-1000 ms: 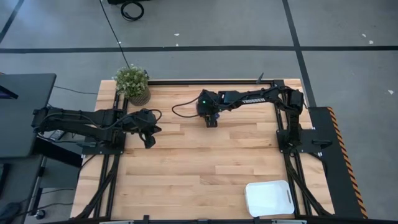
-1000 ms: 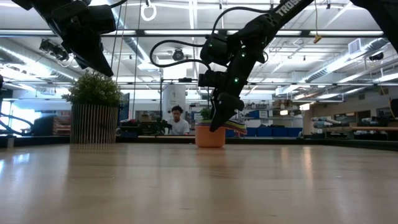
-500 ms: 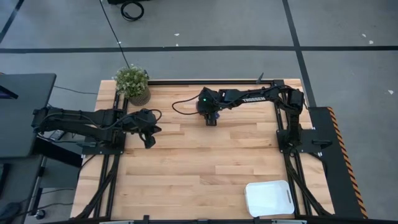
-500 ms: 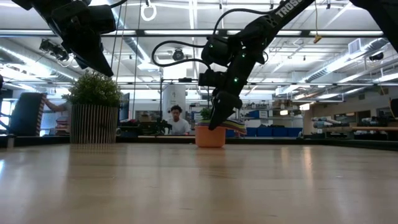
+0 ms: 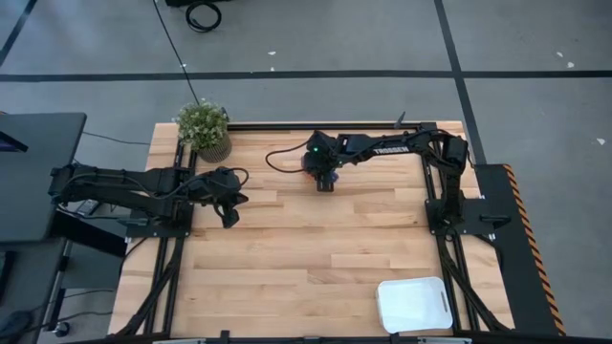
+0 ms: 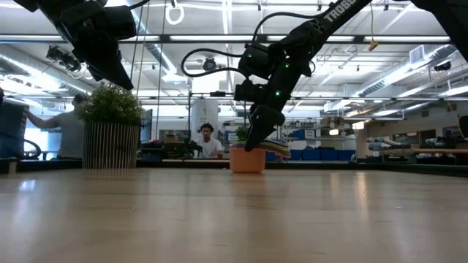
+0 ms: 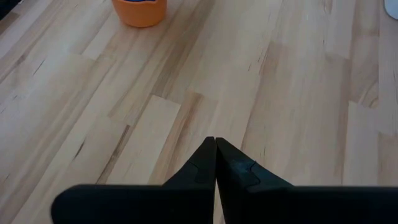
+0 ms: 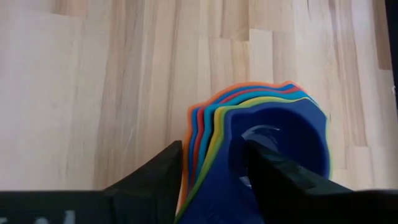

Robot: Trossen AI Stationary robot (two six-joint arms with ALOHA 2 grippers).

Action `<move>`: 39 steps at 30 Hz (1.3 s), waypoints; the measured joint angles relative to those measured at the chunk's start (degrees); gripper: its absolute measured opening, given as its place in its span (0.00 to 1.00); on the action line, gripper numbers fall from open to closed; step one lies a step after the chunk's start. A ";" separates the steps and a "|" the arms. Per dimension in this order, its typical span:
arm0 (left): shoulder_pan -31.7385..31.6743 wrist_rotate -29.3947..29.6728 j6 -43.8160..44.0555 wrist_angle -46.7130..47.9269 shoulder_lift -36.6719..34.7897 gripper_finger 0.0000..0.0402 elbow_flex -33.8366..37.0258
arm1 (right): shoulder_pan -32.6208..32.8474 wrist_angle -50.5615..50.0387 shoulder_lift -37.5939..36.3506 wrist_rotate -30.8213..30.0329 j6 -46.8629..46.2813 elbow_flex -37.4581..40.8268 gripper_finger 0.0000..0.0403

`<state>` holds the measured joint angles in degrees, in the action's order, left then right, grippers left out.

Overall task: Nest measuring cups in basket
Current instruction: Put the stacked measuring cups into the white bin

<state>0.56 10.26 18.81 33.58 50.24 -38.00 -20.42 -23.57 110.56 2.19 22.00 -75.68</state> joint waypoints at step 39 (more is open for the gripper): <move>0.00 0.01 0.00 0.00 0.00 0.03 0.00 | -1.95 0.94 0.04 3.88 -0.34 0.04 0.53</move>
<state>0.56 10.27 18.81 33.58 50.24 -38.00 -22.37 -22.63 110.61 6.07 21.66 -75.64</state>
